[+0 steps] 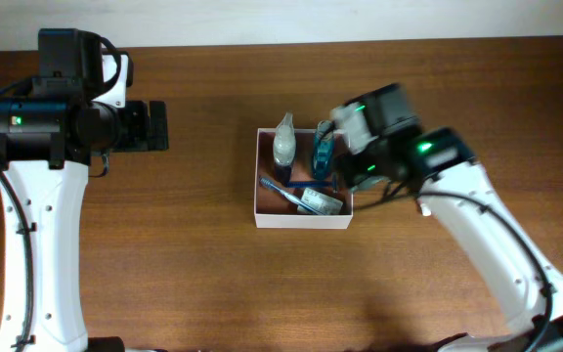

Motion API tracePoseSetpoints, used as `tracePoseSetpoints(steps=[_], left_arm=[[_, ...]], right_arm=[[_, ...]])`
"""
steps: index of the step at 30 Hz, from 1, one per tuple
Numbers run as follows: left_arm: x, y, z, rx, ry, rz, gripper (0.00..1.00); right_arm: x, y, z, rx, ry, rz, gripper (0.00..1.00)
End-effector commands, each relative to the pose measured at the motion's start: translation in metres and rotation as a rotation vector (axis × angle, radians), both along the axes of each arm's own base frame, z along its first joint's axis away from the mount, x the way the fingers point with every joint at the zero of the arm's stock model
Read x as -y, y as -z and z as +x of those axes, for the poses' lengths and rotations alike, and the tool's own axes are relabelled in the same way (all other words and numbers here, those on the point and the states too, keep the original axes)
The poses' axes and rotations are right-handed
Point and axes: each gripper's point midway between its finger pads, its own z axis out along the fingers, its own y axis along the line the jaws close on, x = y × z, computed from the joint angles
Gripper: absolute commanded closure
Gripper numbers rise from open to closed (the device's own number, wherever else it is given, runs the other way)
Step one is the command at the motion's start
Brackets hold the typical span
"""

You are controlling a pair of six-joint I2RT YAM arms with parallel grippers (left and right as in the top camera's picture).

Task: Pack container
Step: 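Grasp the Colgate toothpaste tube and lower it into the box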

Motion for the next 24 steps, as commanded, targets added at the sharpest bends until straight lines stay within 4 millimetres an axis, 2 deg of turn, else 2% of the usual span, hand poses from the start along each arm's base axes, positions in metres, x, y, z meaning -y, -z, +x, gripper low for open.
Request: tracePoseSetpoints(steps=[1,3,5,7,10,12,15,16,19,22,23,24], left_arm=[[0.0,-0.007,0.0,0.021,-0.004,-0.01,0.0],[0.0,-0.007,0.0,0.021,-0.004,-0.01,0.0],[0.0,-0.007,0.0,0.021,-0.004,-0.01,0.0],[0.0,-0.007,0.0,0.021,-0.004,-0.01,0.0],[0.0,-0.007,0.0,0.021,-0.004,-0.01,0.0],[0.0,-0.007,0.0,0.021,-0.004,-0.01,0.0],[0.0,-0.007,0.0,0.021,-0.004,-0.01,0.0],[0.0,-0.007,0.0,0.021,-0.004,-0.01,0.0],[0.0,-0.007,0.0,0.021,-0.004,-0.01,0.0],[0.0,-0.007,0.0,0.021,-0.004,-0.01,0.0],[0.0,-0.007,0.0,0.021,-0.004,-0.01,0.0],[0.0,-0.007,0.0,0.021,-0.004,-0.01,0.0]], right_arm=[[0.071,0.013,0.012,-0.074,0.438,0.105,0.18],[0.103,0.029,0.011,-0.132,0.535,0.105,0.17],[0.122,0.046,0.007,-0.195,0.592,0.108,0.18],[0.141,0.082,0.002,-0.309,0.651,0.086,0.17],[0.148,0.118,-0.001,-0.412,0.674,0.062,0.19],[0.148,0.14,-0.004,-0.471,0.677,0.047,0.28],[0.147,0.17,-0.008,-0.546,0.679,0.028,0.31],[0.147,0.184,-0.01,-0.578,0.679,0.02,0.39],[0.147,0.199,-0.013,-0.612,0.681,0.011,0.5],[0.147,0.202,-0.012,-0.612,0.689,0.012,0.65],[0.147,0.202,-0.013,-0.614,0.691,0.013,0.75],[0.147,0.201,-0.014,-0.617,0.692,0.011,0.78]])
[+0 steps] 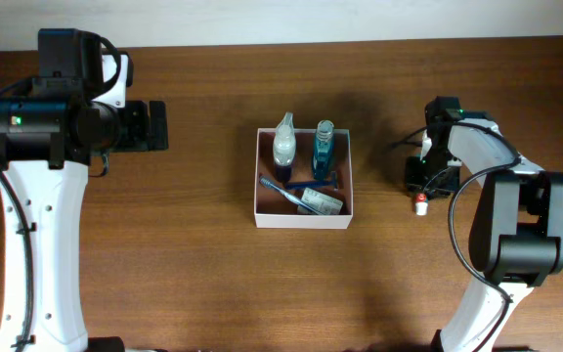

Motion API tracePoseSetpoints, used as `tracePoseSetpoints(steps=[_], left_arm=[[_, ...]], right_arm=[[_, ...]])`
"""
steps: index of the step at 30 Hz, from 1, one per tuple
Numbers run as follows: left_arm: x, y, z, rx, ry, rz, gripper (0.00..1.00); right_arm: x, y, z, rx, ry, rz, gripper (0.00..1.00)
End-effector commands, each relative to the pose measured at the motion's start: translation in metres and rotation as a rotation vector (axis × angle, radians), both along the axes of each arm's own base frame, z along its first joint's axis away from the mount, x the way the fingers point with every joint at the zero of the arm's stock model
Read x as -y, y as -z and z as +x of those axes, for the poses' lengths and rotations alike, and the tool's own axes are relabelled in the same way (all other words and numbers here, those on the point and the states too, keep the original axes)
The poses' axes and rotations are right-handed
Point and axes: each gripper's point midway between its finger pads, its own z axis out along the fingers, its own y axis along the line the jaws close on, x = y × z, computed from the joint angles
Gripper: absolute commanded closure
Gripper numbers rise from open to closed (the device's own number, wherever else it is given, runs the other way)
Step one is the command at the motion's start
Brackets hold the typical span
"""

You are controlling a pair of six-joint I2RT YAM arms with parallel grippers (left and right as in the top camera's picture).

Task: Pack container
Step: 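Grasp the Colgate toothpaste tube and lower it into the box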

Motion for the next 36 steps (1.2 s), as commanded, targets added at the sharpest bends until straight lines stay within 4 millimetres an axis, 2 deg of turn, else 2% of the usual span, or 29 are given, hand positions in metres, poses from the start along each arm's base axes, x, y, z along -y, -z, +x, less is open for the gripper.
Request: tracePoseSetpoints(steps=[1,3,5,8,10,14,16,17,19,20,22,23,26,30,33,36], left_arm=[[0.0,-0.007,0.0,0.021,-0.004,-0.01,0.0],[0.0,-0.007,0.0,0.021,-0.004,-0.01,0.0],[0.0,-0.007,0.0,0.021,-0.004,-0.01,0.0],[0.0,-0.007,0.0,0.021,-0.004,-0.01,0.0],[0.0,-0.007,0.0,0.021,-0.004,-0.01,0.0],[0.0,-0.007,0.0,0.021,-0.004,-0.01,0.0],[0.0,-0.007,0.0,0.021,-0.004,-0.01,0.0],[0.0,-0.007,0.0,0.021,-0.004,-0.01,0.0],[0.0,-0.007,0.0,0.021,-0.004,-0.01,0.0],[0.0,-0.007,0.0,0.021,-0.004,-0.01,0.0],[0.0,-0.007,0.0,0.021,-0.004,-0.01,0.0],[0.0,-0.007,0.0,0.021,-0.004,-0.01,0.0],[0.0,-0.007,0.0,0.021,-0.004,-0.01,0.0],[0.0,-0.007,0.0,0.021,-0.004,-0.01,0.0],[0.0,-0.007,0.0,0.021,-0.004,-0.01,0.0],[0.0,-0.007,0.0,0.021,-0.004,-0.01,0.0]], right_arm=[[0.0,0.014,-0.01,-0.051,0.007,0.012,0.82],[-0.001,0.012,-0.012,-0.058,0.008,0.013,0.88],[-0.001,0.008,-0.014,-0.058,0.007,0.013,0.88],[-0.002,-0.01,-0.013,-0.027,0.005,0.012,0.88],[-0.005,-0.027,-0.01,0.014,0.001,0.018,0.88],[-0.026,-0.089,-0.006,0.174,-0.041,0.05,0.88],[-0.056,-0.138,-0.012,0.304,-0.126,0.068,0.9],[-0.066,-0.15,-0.014,0.337,-0.163,0.072,0.91],[-0.108,-0.182,-0.027,0.436,-0.359,0.115,0.96],[-0.139,-0.196,-0.037,0.487,-0.507,0.133,0.96],[-0.17,-0.201,-0.048,0.512,-0.668,0.147,0.96],[-0.189,-0.199,-0.056,0.512,-0.806,0.139,0.96],[-0.205,-0.188,-0.06,0.49,-0.983,0.069,0.96],[-0.218,-0.166,-0.052,0.453,-1.2,0.037,0.96],[-0.224,-0.147,-0.041,0.434,-1.399,0.009,0.96],[-0.236,-0.134,-0.02,0.475,-1.45,-0.007,0.96]])
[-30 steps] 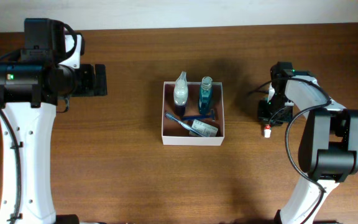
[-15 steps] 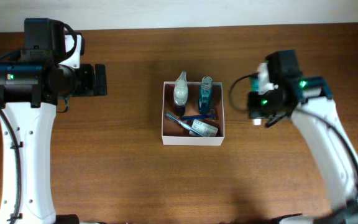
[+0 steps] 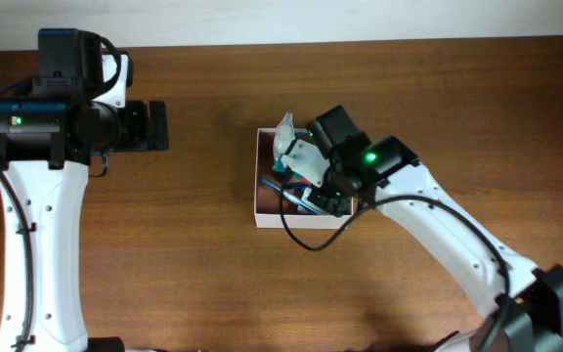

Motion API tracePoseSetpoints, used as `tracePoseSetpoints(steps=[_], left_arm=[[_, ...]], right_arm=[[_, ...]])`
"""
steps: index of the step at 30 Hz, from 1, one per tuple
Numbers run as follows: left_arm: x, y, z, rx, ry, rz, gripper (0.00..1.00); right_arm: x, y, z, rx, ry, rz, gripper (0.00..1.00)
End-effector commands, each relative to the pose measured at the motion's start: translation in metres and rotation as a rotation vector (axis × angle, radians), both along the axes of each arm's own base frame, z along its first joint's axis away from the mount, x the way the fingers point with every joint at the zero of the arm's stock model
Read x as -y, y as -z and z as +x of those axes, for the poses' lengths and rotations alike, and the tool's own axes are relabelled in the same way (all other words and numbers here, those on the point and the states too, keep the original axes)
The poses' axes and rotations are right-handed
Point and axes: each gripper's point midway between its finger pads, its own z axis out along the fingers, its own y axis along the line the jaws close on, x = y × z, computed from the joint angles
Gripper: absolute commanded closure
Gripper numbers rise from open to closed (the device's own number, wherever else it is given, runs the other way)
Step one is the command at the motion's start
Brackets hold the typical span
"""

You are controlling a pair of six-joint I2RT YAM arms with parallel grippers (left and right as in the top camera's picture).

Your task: Pack container

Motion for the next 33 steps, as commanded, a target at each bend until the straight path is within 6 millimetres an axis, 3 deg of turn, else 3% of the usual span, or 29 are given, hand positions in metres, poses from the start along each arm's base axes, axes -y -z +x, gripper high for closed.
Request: tracePoseSetpoints(steps=[1,2,3,4,9,14,15,19,21,23,27,33], left_arm=[[0.0,-0.007,0.0,0.021,-0.004,-0.01,0.0],[0.0,-0.007,0.0,0.021,-0.004,-0.01,0.0],[0.0,-0.007,0.0,0.021,-0.004,-0.01,0.0],[0.0,-0.007,0.0,0.021,-0.004,-0.01,0.0],[0.0,-0.007,0.0,0.021,-0.004,-0.01,0.0],[0.0,-0.007,0.0,0.021,-0.004,-0.01,0.0],[0.0,-0.007,0.0,0.021,-0.004,-0.01,0.0],[0.0,-0.007,0.0,0.021,-0.004,-0.01,0.0],[0.0,-0.007,0.0,0.021,-0.004,-0.01,0.0],[0.0,-0.007,0.0,0.021,-0.004,-0.01,0.0],[0.0,-0.007,0.0,0.021,-0.004,-0.01,0.0],[0.0,-0.007,0.0,0.021,-0.004,-0.01,0.0]], right_arm=[[-0.007,0.009,0.012,0.045,-0.12,-0.038,0.9],[-0.009,0.01,0.015,0.053,-0.118,-0.036,0.68],[-0.009,0.01,0.016,0.058,-0.118,-0.033,0.56],[-0.01,0.009,0.016,0.06,-0.117,-0.031,0.0],[-0.008,-0.025,0.014,0.069,0.025,0.041,0.01],[0.005,-0.11,-0.007,0.13,0.216,0.194,0.01],[0.011,-0.137,-0.017,0.167,0.236,0.238,0.01],[0.03,-0.198,-0.042,0.291,0.288,0.356,0.01],[0.043,-0.227,-0.063,0.348,0.316,0.446,0.01],[0.049,-0.247,-0.083,0.371,0.324,0.529,0.01],[0.063,-0.266,-0.108,0.405,0.339,0.599,0.01],[0.114,-0.289,-0.113,0.611,0.494,0.541,0.02]])
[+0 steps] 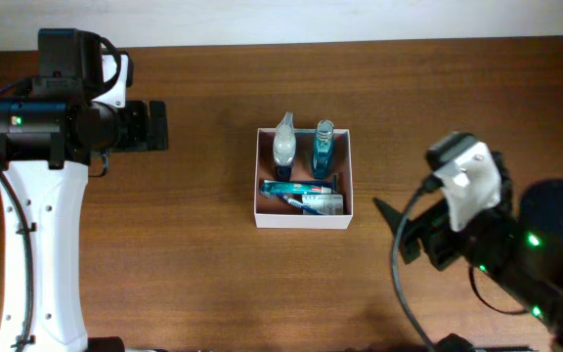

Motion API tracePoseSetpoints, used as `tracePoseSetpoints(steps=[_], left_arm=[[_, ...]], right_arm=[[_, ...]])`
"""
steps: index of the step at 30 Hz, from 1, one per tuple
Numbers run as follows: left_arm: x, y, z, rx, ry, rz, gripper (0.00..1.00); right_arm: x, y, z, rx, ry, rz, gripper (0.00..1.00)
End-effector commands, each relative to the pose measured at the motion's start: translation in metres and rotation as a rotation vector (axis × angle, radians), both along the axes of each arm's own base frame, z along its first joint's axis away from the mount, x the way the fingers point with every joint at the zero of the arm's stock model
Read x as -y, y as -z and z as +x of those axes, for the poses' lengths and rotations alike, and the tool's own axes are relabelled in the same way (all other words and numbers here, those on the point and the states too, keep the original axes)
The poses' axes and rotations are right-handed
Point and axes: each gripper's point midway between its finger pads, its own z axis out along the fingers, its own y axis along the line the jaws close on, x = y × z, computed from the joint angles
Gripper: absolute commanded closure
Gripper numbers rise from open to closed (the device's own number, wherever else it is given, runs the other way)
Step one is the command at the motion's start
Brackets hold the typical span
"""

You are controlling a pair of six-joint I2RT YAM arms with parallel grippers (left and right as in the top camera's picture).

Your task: Pack container

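The white container [258, 186] stands mid-table. Upright along its far side are a clear pump bottle [283, 145] and a blue bottle [322, 154]. A blue-and-red tube [297, 186] lies across the middle, above a blue toothbrush [283, 197] and a pale packet [323, 202]. My right gripper [391, 217] hangs right of the container and apart from it. It is high and close to the camera, and only a dark finger tip shows. My left gripper [154, 125] is far to the left with nothing seen in it. Neither gripper's state can be read.
The brown wooden table [213, 284] surrounds the container. The left arm's white link [42, 244] runs down the left side. The bulky right arm [516, 264] fills the lower right corner. A pale wall edge borders the far side.
My right gripper was low over the front of the container; now it is off to the right, raised. A blue-and-red tube now lies across the container. The left arm is unchanged.
My right gripper was first at the blue bottle inside the container. Then it was out at the right of the table over a small red-tipped item. Then it was over the container's front, and now it is clear, with a tube added inside.
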Motion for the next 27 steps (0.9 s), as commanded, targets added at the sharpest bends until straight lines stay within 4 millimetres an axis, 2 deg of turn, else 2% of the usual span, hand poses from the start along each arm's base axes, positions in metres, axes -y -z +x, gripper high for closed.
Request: tracePoseSetpoints(steps=[1,4,7,11,12,15,18,21,23,25,27], left_arm=[[0.0,-0.007,0.0,0.021,-0.004,-0.01,0.0],[0.0,-0.007,0.0,0.021,-0.004,-0.01,0.0],[0.0,-0.007,0.0,0.021,-0.004,-0.01,0.0],[0.0,-0.007,0.0,0.021,-0.004,-0.01,0.0],[0.0,-0.007,0.0,0.021,-0.004,-0.01,0.0],[0.0,-0.007,0.0,0.021,-0.004,-0.01,0.0],[0.0,-0.007,0.0,0.021,-0.004,-0.01,0.0],[0.0,-0.007,0.0,0.021,-0.004,-0.01,0.0],[0.0,-0.007,0.0,0.021,-0.004,-0.01,0.0],[0.0,-0.007,0.0,0.021,-0.004,-0.01,0.0],[0.0,-0.007,0.0,0.021,-0.004,-0.01,0.0]], right_arm=[[0.037,-0.016,0.0,0.084,0.178,-0.02,0.01],[0.058,-0.018,-0.005,0.106,0.271,-0.033,0.01],[0.074,-0.014,-0.009,0.082,0.358,0.046,0.01],[0.096,0.017,-0.017,0.052,0.453,0.108,0.01],[0.11,0.04,-0.019,0.052,0.521,0.112,0.01],[0.125,0.078,-0.017,0.079,0.6,0.12,0.01],[0.129,0.12,-0.016,0.098,0.62,0.126,0.01],[0.129,0.18,-0.018,0.093,0.62,0.129,0.01],[0.129,0.205,-0.019,0.083,0.632,0.152,0.01],[0.13,0.246,-0.02,0.062,0.657,0.201,0.01],[0.129,0.267,-0.015,0.033,0.663,0.194,0.01]])
